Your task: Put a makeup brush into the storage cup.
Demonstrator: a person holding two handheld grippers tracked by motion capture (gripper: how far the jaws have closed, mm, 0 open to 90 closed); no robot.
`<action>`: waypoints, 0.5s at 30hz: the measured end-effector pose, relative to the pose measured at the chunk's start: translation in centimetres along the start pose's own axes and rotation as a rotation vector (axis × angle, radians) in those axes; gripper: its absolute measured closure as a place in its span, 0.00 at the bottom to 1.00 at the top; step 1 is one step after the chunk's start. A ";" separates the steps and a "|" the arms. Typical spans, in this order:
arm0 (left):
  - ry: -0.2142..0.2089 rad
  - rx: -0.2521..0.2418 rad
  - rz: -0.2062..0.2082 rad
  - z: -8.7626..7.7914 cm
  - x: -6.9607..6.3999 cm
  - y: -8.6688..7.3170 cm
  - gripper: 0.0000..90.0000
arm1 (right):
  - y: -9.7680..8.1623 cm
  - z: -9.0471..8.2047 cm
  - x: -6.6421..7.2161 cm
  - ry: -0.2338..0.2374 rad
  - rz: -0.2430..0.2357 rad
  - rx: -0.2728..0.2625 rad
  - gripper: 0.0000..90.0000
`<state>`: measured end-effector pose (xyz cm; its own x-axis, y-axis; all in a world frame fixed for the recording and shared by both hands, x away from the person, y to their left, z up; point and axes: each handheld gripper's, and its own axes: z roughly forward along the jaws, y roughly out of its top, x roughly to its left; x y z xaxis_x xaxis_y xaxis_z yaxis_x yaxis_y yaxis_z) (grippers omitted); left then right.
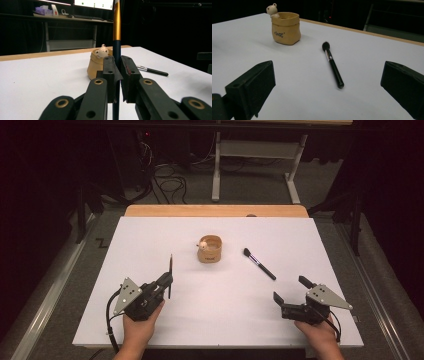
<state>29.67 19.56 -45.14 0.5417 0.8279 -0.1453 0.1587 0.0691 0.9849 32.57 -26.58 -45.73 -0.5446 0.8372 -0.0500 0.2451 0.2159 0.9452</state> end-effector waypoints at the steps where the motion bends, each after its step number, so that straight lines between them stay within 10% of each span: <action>1: 0.000 0.000 0.000 0.0 0.0 0.0 0.92 | 0.0 0.0 0.0 0.001 0.003 0.003 0.00; 15: -0.024 -0.001 -0.005 0.6 -0.8 0.1 0.92 | 0.1 0.1 0.2 0.030 -0.004 0.001 0.01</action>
<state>29.77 18.57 -45.02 0.5603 0.8143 -0.1520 0.1606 0.0732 0.9843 32.53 -26.39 -45.70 -0.5693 0.8209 -0.0444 0.2431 0.2197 0.9448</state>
